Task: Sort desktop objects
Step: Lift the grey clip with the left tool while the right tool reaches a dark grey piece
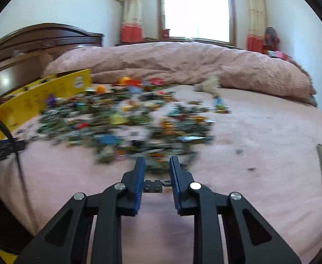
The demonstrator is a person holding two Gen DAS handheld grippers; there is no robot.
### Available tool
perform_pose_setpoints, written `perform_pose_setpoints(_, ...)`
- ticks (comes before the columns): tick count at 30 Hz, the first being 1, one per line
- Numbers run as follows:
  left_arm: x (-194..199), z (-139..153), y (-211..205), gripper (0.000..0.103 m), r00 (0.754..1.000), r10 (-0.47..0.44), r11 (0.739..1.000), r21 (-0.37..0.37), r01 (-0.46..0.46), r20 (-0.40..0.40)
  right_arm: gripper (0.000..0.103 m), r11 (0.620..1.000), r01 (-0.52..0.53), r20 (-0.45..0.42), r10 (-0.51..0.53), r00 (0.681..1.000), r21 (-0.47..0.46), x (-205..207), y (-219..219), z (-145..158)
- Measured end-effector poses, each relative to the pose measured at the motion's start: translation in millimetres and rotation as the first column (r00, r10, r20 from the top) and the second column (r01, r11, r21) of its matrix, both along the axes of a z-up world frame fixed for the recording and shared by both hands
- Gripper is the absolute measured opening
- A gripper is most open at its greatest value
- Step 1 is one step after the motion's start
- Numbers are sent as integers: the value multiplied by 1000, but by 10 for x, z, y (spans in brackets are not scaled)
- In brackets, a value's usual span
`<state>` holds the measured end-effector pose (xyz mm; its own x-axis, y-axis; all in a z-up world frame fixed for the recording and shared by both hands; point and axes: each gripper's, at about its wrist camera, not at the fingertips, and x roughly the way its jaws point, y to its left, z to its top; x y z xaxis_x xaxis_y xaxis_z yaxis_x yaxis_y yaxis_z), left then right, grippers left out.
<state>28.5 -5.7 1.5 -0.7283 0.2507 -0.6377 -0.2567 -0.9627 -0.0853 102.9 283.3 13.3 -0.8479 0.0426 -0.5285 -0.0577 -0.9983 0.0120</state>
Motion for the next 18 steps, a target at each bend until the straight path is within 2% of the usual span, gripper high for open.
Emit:
perform_pose_setpoints(4, -4, -29, 28, 44, 1000, -12, 1000, -11, 12, -14, 23, 992, -125, 18, 125, 992, -27, 27, -464, -59)
perform_pose_setpoints(8, -35, -67, 76, 44, 999, -19, 1000, -24, 18, -31, 23, 980, -198, 42, 199, 979, -19, 10, -775, -166)
perform_pose_setpoints(12, -41, -79, 88, 44, 999, -29, 999, -36, 28, -43, 27, 981, -194, 32, 193, 981, 24, 23, -905, -241)
perform_pose_setpoints(13, -49, -75, 91, 43, 999, -33, 999, -38, 32, -38, 34, 982, -186, 30, 185, 982, 24, 30, -902, -250)
perform_pose_setpoints(14, -58, -71, 90, 38, 999, -39, 999, -38, 37, -34, 41, 984, -175, 28, 174, 984, 19, 34, -887, -253)
perform_pose_setpoints(15, -79, -59, 95, 33, 998, -53, 998, -34, 52, -19, 44, 987, -159, 25, 158, 987, 8, 40, -863, -262)
perform_pose_setpoints(17, -114, -34, 118, 14, 998, -70, 997, -39, 70, 11, 46, 988, -150, 22, 151, 988, -25, 39, -800, -274)
perform_pose_setpoints(18, -147, 4, 131, 13, 996, -85, 996, -37, 87, 35, 46, 988, -150, 21, 151, 988, -38, 36, -776, -276)
